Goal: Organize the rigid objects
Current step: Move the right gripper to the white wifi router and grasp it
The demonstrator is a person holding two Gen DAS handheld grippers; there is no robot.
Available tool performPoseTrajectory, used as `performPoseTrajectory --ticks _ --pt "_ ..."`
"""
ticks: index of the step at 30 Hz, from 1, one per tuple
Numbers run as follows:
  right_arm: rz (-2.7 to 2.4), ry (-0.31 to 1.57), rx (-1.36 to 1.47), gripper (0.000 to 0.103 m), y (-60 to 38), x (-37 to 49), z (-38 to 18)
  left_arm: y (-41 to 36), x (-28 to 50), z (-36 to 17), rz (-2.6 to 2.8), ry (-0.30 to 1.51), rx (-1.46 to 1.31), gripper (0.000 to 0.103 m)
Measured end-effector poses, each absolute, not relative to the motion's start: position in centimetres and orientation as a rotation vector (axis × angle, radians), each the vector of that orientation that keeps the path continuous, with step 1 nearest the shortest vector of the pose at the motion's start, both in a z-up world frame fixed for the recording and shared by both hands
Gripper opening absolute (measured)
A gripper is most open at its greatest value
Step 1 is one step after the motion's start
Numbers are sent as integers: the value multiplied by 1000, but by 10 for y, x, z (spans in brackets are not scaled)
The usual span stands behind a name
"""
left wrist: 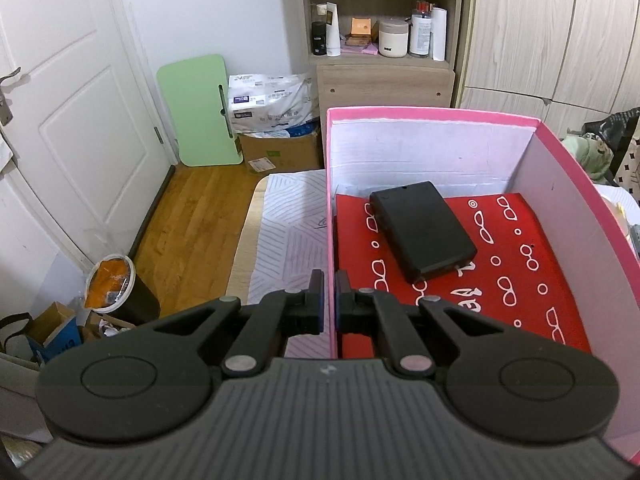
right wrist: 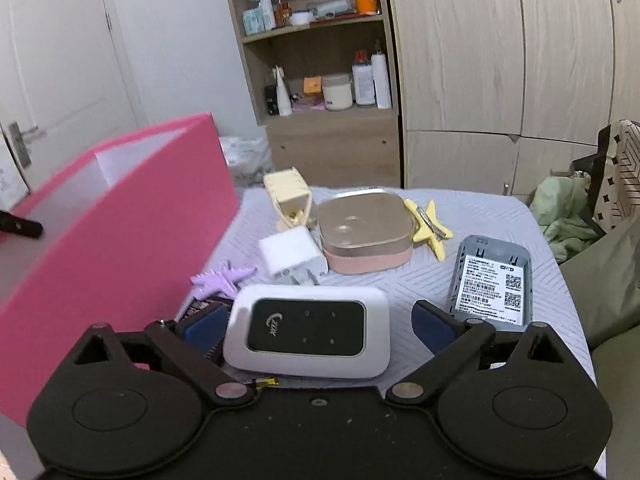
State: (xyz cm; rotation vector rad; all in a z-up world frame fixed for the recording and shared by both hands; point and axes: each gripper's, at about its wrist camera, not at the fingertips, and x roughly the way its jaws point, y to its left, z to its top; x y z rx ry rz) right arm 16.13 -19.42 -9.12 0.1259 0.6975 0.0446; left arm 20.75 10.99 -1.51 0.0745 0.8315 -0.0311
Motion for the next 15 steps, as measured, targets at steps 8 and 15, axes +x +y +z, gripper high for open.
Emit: performPoseTrajectory --ticks 8,15 --pt "61 741 91 102 -184 169 -102 109 206 -16 -28 831 89 5" --pt "42 755 81 103 -181 178 -107 110 206 -15 -33 831 82 5"
